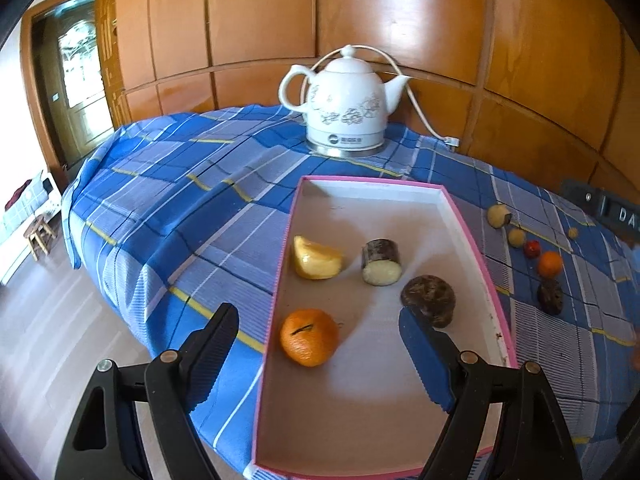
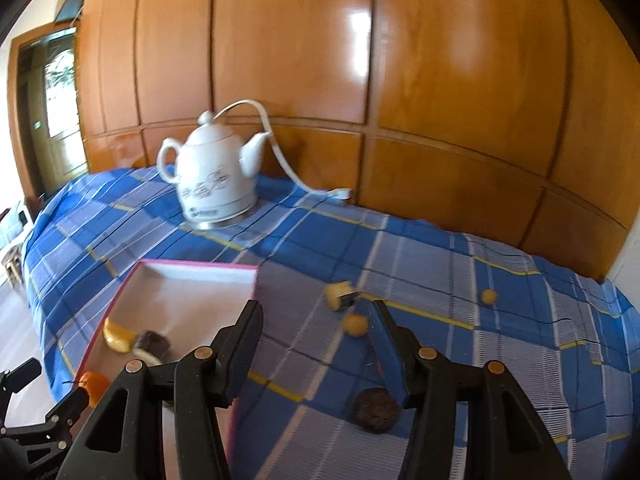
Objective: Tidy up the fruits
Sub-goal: 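Withdraw both tools from the tray toward the fruits on the cloth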
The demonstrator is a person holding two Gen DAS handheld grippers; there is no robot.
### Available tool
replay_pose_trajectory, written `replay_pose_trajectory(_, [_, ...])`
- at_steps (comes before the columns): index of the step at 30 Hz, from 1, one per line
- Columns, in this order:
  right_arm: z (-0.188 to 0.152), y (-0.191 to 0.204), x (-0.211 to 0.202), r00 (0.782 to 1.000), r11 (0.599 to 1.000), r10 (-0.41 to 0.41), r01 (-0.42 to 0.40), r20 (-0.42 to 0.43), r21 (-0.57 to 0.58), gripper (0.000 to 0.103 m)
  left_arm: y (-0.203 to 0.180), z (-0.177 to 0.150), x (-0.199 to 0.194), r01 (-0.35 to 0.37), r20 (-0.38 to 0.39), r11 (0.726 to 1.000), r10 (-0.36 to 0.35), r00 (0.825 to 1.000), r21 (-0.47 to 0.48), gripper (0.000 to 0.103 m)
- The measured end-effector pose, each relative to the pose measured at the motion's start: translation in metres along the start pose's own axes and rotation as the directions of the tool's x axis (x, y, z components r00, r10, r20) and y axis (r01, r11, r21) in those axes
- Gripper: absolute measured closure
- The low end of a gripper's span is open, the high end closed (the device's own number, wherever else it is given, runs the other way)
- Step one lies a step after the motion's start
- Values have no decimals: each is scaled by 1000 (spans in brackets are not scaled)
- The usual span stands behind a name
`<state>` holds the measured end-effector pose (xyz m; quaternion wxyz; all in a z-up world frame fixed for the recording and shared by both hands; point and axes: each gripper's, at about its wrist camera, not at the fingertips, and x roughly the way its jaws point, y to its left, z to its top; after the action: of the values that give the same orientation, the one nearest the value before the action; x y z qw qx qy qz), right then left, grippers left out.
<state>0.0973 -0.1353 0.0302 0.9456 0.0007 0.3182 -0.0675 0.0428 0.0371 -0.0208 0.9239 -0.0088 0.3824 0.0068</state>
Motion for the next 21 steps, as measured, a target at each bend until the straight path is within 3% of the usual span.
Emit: replay_pose_trajectory(21, [12,-74,-12,995,994,-94,92,38,52,48,-78,22,-2,87,7,983,-89,996,160,20])
